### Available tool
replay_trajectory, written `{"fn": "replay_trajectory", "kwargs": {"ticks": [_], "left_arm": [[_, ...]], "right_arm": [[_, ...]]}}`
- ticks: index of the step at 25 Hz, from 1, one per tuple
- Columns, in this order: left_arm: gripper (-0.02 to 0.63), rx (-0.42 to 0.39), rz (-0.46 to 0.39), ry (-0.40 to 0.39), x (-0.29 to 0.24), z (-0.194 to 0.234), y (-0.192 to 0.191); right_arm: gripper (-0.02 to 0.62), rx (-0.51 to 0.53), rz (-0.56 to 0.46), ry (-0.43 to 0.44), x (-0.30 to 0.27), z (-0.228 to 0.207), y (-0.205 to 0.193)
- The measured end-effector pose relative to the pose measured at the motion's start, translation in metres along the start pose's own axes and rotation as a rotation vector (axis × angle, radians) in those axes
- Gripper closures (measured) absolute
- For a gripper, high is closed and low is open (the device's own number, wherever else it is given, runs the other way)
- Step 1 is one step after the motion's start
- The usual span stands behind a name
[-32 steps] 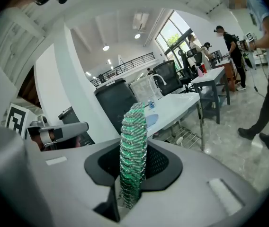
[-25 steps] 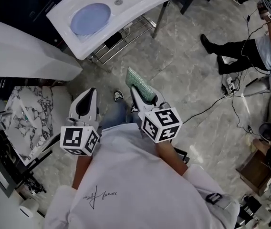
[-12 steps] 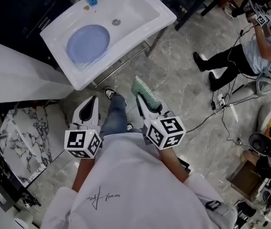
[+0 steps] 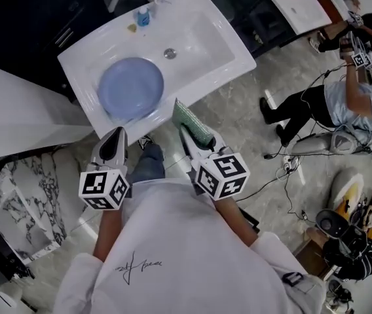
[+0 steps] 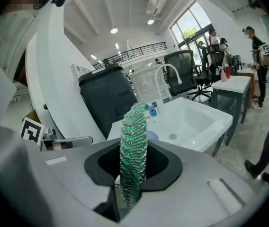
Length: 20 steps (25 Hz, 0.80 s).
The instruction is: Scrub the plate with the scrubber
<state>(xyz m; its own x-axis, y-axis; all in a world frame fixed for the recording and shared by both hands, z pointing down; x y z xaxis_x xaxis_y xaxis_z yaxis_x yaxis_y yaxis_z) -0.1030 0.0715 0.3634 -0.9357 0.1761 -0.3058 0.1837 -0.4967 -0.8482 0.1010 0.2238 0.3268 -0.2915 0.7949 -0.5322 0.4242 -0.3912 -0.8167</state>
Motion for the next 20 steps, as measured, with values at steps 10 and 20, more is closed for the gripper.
{"fn": "replay_trajectory", "kwargs": {"ticks": [10, 20], "left_arm": [[0.551, 0.067, -0.019, 0.102, -0.013, 0.062, 0.021], [0.551, 0.269, 0.032, 0.127, -0.015, 0.1, -0.008]], "right_arm": [[0.543, 0.072, 0.025, 0.136, -0.087, 0.034, 0.045], [0.543, 0.144, 0.067, 0.209, -0.122, 0.055, 0.054]]}}
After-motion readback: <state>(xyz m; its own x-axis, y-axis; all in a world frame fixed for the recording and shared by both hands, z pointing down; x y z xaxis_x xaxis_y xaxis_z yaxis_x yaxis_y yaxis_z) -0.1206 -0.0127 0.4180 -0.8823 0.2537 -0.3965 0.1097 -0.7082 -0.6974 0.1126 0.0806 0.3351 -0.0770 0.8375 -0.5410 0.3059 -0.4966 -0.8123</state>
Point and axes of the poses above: the fingertips, and each gripper's own axes: x backward along the fingers, z to its left, y out of its top, the point moved 9 cm from there along x, backward along the fingers, and after that the axes turned 14 degrees about -y, right-handed, at the moved point
